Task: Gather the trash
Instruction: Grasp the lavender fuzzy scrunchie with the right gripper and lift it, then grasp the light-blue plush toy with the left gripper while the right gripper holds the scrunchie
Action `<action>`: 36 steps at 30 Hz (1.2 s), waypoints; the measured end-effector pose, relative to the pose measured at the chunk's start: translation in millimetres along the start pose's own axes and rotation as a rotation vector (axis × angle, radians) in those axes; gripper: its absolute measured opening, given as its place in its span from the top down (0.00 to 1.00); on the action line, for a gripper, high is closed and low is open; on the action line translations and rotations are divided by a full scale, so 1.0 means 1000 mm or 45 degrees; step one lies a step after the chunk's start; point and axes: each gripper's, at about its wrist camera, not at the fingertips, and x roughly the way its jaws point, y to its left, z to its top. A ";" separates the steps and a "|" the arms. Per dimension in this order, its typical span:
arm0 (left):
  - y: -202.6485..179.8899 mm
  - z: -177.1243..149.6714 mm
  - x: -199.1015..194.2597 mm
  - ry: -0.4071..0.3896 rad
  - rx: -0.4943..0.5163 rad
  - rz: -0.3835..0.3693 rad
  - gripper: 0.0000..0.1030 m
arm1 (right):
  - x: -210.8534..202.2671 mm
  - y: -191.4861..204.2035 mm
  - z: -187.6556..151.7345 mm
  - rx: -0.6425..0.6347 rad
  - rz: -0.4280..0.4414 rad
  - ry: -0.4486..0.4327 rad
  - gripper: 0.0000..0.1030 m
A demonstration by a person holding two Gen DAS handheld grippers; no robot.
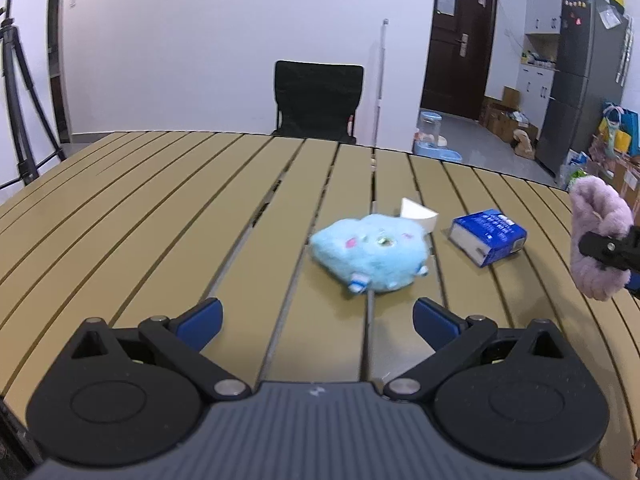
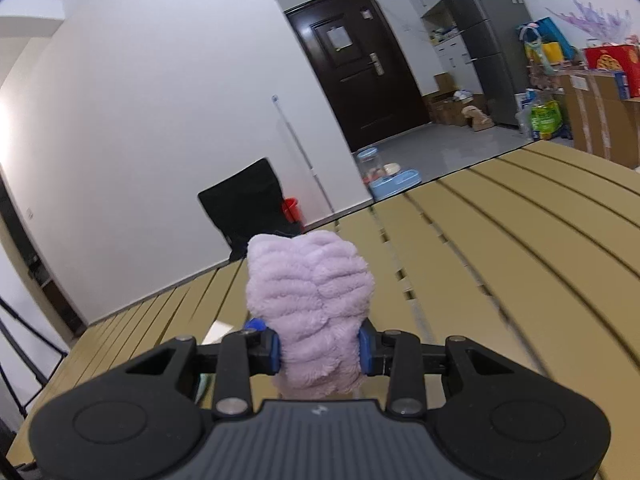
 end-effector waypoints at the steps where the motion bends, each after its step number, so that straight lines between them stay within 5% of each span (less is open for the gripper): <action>1: -0.004 0.005 0.003 0.003 0.012 -0.001 0.00 | -0.001 -0.005 0.002 0.010 -0.007 -0.006 0.67; 16: -0.047 0.053 0.064 0.129 0.174 0.074 0.00 | 0.004 -0.046 0.015 0.123 -0.049 -0.033 0.67; 29: -0.039 0.058 0.106 0.299 0.031 0.078 0.00 | 0.012 -0.047 0.016 0.118 -0.038 -0.009 0.67; 32: -0.037 0.056 0.107 0.308 0.035 0.052 0.16 | 0.013 -0.048 0.016 0.116 -0.036 -0.001 0.67; 36: -0.036 0.055 0.104 0.292 0.055 0.050 0.20 | 0.014 -0.048 0.017 0.112 -0.035 0.007 0.67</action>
